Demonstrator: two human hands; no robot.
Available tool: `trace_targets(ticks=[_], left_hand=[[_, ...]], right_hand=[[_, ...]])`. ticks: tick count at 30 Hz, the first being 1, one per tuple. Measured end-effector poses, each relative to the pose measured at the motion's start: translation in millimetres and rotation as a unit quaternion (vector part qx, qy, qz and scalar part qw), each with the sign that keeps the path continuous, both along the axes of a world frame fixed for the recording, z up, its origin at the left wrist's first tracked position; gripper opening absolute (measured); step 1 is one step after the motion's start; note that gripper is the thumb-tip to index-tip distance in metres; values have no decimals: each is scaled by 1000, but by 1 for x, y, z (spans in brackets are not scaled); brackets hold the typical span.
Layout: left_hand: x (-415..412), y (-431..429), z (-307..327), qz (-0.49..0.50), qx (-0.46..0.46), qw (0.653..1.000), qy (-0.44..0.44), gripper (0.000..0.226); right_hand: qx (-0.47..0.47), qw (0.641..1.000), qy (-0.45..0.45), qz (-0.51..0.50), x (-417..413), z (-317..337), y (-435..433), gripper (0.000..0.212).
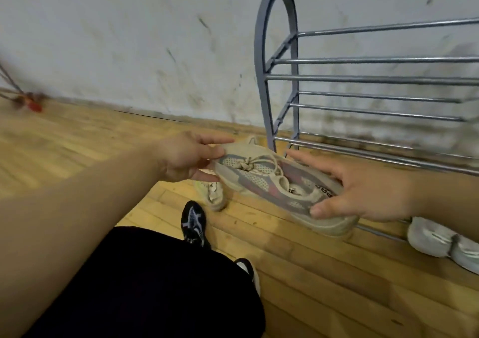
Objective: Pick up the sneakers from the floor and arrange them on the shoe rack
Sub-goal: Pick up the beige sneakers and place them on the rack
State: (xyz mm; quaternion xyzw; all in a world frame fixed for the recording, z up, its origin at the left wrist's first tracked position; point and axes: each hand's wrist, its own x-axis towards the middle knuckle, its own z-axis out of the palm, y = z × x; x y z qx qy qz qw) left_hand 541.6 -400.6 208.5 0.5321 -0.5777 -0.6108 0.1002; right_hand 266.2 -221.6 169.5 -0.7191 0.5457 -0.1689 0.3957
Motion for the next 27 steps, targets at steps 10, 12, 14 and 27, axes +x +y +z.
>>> trace_targets(ticks=[10,12,14,27], left_hand=[[30,-27,-29,-28,-58,990,-125,23],[40,-29,-31,-40,-54,987,-146,23],[50,-32,-32,-45,-44,987,-151,25],[20,-63,-59,-295,-189,886,-304,65]], right_hand=[[52,996,71,20,37,-9,-34,88],[56,995,74,35,45,-17,-38,89],[63,994,78,43,52,-21,-42,89],[122,981,62,-139,40,-79,-41,80]])
